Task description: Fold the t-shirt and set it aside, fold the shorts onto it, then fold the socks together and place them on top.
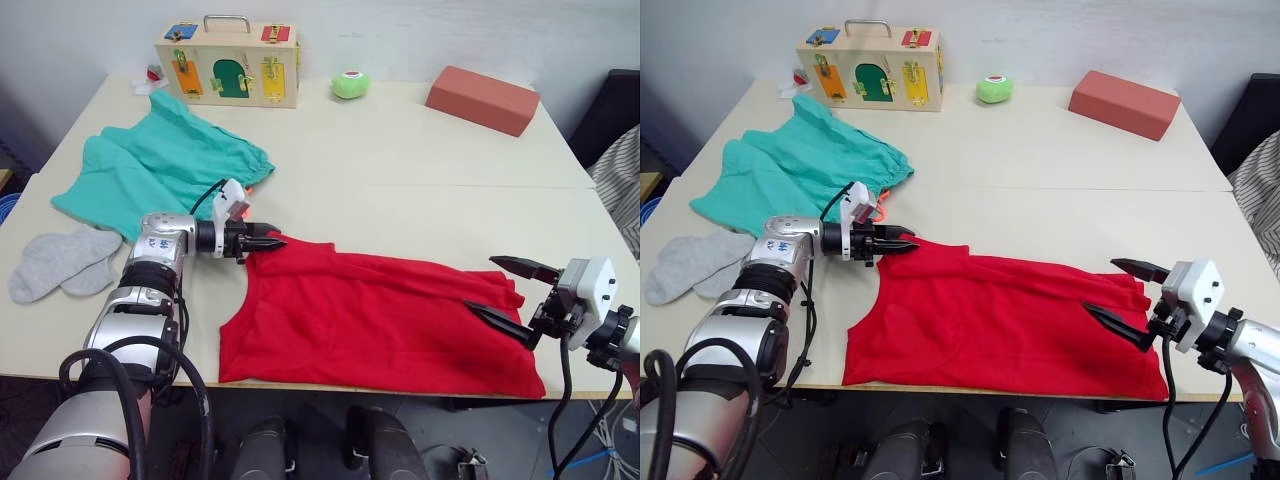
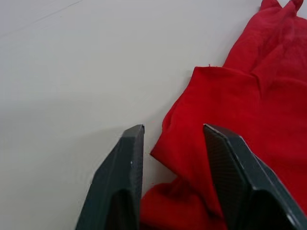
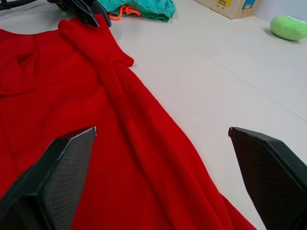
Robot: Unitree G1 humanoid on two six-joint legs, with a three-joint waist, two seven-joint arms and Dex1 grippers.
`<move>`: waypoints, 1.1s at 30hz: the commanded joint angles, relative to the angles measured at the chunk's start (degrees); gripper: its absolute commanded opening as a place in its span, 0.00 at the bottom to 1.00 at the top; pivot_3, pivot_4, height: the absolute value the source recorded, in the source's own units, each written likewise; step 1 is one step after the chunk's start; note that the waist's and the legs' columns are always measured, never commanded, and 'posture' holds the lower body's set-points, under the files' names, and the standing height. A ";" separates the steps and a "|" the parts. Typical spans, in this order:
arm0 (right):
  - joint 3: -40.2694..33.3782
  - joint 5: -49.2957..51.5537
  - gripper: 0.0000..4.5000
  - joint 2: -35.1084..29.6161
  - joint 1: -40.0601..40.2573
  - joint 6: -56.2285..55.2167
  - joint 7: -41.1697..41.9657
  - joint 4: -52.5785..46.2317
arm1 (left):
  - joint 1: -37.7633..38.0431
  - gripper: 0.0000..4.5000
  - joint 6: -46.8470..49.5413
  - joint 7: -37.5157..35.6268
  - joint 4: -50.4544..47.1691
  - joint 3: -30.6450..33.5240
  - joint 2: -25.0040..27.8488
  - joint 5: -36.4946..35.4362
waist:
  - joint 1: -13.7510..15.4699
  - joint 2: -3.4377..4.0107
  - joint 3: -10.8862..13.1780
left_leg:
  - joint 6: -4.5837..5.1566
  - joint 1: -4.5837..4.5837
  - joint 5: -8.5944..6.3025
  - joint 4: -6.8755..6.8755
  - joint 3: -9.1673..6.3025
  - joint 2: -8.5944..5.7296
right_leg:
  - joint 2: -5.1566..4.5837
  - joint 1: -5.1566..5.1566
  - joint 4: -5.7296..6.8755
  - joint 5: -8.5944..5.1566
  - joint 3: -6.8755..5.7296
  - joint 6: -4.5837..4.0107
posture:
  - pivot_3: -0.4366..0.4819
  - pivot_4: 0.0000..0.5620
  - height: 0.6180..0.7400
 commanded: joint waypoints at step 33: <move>-1.41 -0.49 1.00 0.95 2.38 -3.03 0.66 2.79 | 13.15 0.01 -40.18 -21.69 -19.70 -5.57 5.45 -11.62 | -0.04 0.03 -0.02 | 0.01 0.02 0.00 0.03 -0.01 0.02 | -0.08 0.03 -0.02 0.02 0.19 -0.02 | 0.48 0.27 1.00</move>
